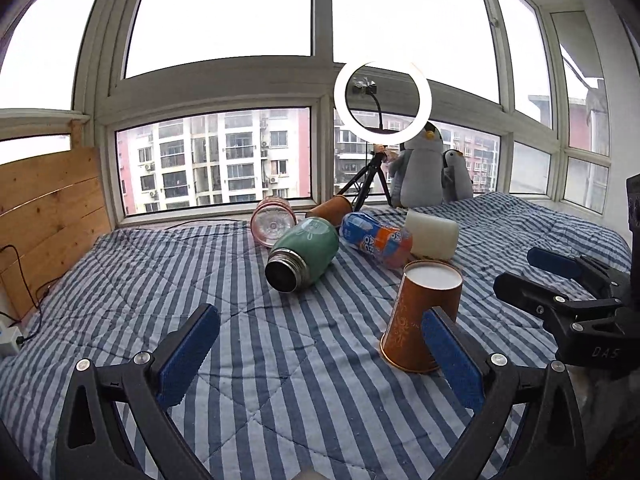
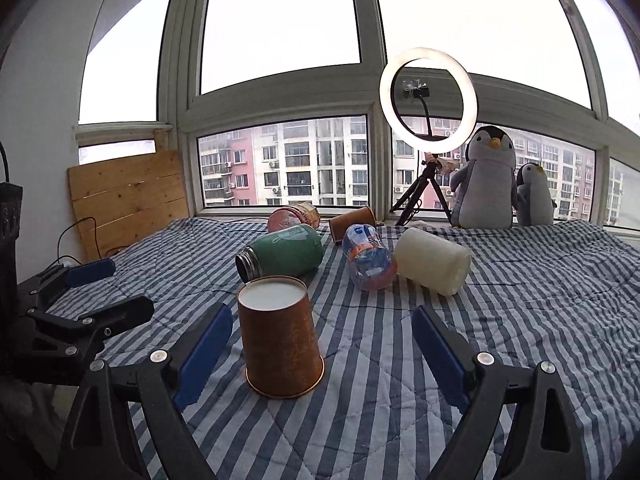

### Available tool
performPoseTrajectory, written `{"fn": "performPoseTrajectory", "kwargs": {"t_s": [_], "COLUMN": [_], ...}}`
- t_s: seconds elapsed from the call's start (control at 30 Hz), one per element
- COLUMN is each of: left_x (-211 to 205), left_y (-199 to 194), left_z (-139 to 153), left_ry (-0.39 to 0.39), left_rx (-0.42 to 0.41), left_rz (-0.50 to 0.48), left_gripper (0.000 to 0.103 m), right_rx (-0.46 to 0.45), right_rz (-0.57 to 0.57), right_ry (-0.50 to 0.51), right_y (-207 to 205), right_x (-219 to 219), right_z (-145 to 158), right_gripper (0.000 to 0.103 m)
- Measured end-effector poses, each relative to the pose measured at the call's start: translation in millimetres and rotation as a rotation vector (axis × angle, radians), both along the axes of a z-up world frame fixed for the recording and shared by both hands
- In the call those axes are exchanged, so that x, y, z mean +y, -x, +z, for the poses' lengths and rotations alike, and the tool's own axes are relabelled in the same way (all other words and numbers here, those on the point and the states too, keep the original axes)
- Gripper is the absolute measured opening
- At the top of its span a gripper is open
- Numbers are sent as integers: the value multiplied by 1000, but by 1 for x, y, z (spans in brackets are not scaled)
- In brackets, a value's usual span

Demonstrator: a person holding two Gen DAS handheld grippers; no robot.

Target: Flip cup upside down

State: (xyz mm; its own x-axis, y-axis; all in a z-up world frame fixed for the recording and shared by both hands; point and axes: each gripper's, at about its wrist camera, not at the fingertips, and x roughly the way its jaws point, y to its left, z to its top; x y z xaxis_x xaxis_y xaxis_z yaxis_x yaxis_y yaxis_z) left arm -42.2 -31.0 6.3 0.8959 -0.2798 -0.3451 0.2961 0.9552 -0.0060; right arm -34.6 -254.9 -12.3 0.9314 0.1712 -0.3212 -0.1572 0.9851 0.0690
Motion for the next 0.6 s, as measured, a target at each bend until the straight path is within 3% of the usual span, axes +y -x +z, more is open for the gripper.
{"fn": "performPoseTrajectory", "kwargs": {"t_s": [0.27, 0.47, 0.6], "left_x": [-2, -3, -4], "left_y": [-10, -9, -8], "left_z": [13, 11, 8], "left_ry": [76, 89, 88], "left_rx": [-113, -170, -189], "left_rz": [59, 87, 105], "left_gripper": [102, 103, 102], "right_rx": [-47, -145, -155], "right_rz": [-34, -135, -152], "right_ry": [-44, 18, 3], "right_y": [-4, 2, 1], "right_x": [-13, -17, -22], "right_z": [11, 16, 13], "right_gripper": [89, 89, 89]}}
